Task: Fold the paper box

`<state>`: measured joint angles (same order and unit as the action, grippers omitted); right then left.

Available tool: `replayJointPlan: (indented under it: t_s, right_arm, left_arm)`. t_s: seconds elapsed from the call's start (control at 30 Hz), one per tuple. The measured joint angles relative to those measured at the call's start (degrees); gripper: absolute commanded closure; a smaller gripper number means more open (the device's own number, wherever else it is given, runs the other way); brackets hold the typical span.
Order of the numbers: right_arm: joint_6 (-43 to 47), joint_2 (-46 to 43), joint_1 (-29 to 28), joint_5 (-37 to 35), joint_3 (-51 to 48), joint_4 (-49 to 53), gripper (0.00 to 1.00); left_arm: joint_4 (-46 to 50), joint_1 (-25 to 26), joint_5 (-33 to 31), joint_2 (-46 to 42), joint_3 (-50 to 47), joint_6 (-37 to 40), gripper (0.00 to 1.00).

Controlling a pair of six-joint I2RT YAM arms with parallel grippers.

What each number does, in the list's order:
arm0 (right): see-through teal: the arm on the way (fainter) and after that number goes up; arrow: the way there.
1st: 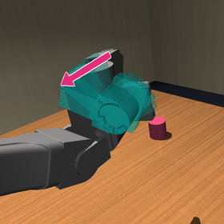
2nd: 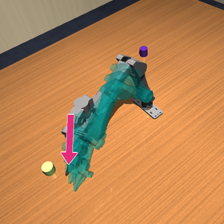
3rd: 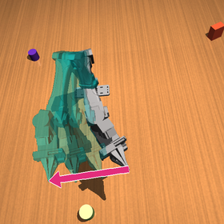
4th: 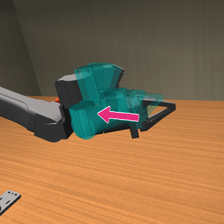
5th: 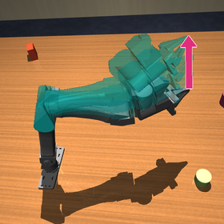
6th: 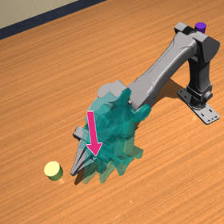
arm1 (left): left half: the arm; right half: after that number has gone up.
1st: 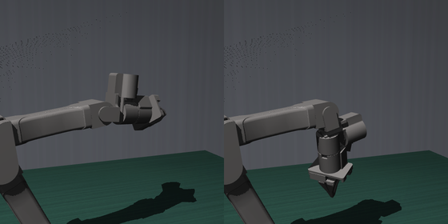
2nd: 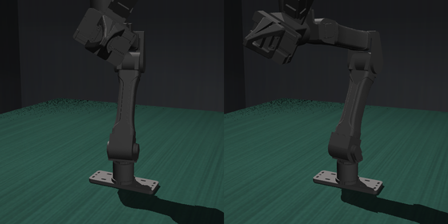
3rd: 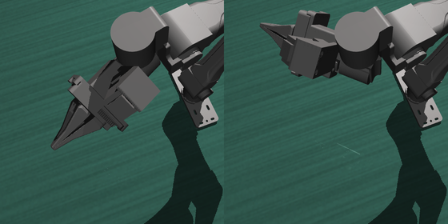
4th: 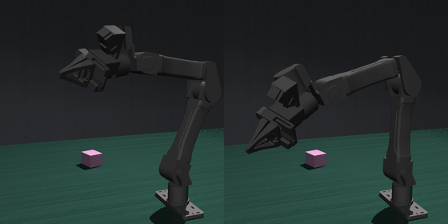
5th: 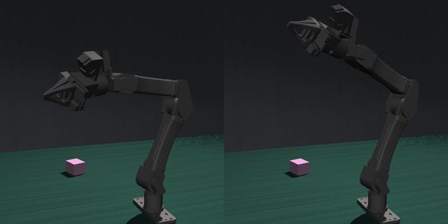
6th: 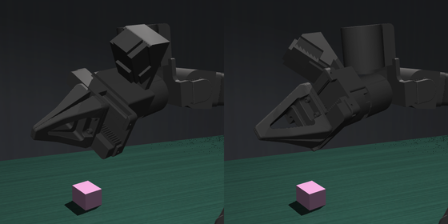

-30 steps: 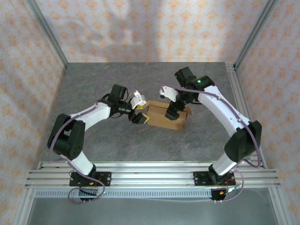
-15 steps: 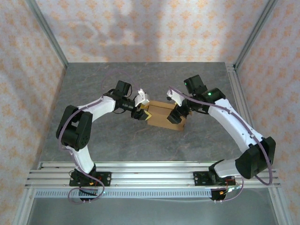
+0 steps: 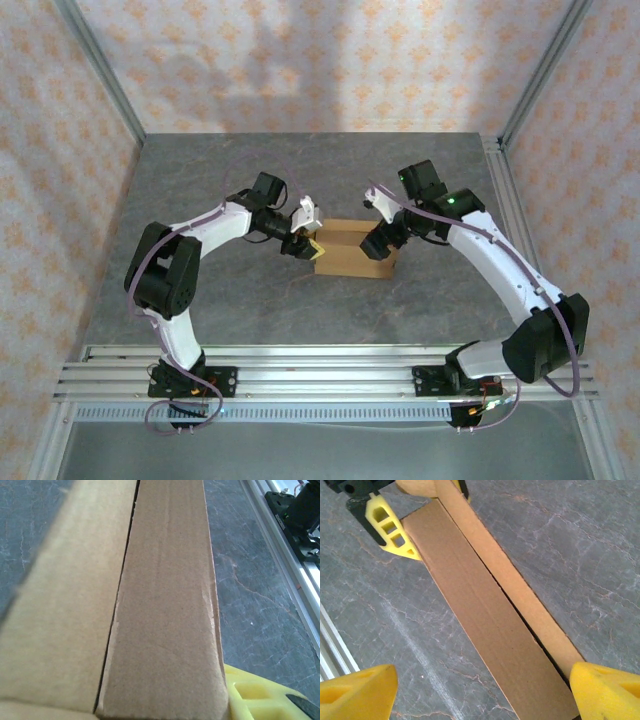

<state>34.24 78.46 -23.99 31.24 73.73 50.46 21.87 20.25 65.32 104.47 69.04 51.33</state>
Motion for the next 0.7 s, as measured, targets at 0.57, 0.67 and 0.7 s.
replayJointPlan:
  t_s: [0.57,0.67,0.7]
  right_arm:
    - [-8.63,-4.31,5.38,-7.3,-3.37,-0.2,0.28]
    - [-7.5,-3.96,6.21,-7.54,-2.82,2.8,0.37]
    - [-7.17,-3.74,6.45,-7.74,-2.58,3.43,0.39]
  left_arm:
    - [1.2,0.0,-4.96,-3.3,-1.79,0.92,0.54]
    - [1.99,0.0,-5.84,-4.39,-2.36,1.29,0.54]
    - [2.43,0.0,-6.08,-4.72,-2.36,1.38,0.54]
